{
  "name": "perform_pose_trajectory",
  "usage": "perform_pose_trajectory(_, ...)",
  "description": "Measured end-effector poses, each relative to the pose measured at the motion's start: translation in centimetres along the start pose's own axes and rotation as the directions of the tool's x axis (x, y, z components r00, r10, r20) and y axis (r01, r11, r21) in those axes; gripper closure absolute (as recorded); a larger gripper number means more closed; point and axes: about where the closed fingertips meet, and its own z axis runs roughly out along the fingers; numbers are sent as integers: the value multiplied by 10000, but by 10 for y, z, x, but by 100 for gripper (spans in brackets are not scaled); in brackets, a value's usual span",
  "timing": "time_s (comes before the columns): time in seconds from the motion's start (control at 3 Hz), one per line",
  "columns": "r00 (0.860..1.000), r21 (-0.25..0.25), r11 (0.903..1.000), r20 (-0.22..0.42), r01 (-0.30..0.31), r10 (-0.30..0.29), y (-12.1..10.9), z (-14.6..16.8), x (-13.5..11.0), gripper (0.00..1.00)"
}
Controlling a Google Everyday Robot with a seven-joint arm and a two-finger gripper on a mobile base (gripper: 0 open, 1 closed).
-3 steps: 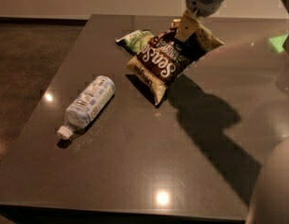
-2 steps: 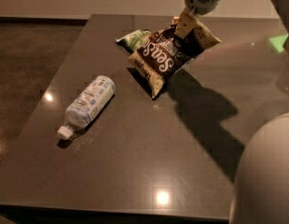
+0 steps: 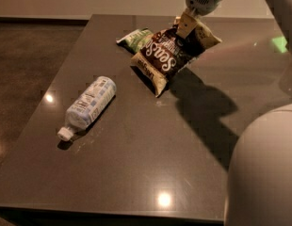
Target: Move brown chip bag near green jalapeno chip bag
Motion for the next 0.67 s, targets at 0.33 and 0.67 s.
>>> perform_pose_trajectory(0.33, 10000, 18, 10000, 41, 12, -13, -1, 3, -2, 41)
perform_pose_trajectory(0.67, 10000, 30, 10000, 75, 23, -23, -2, 6, -4, 18)
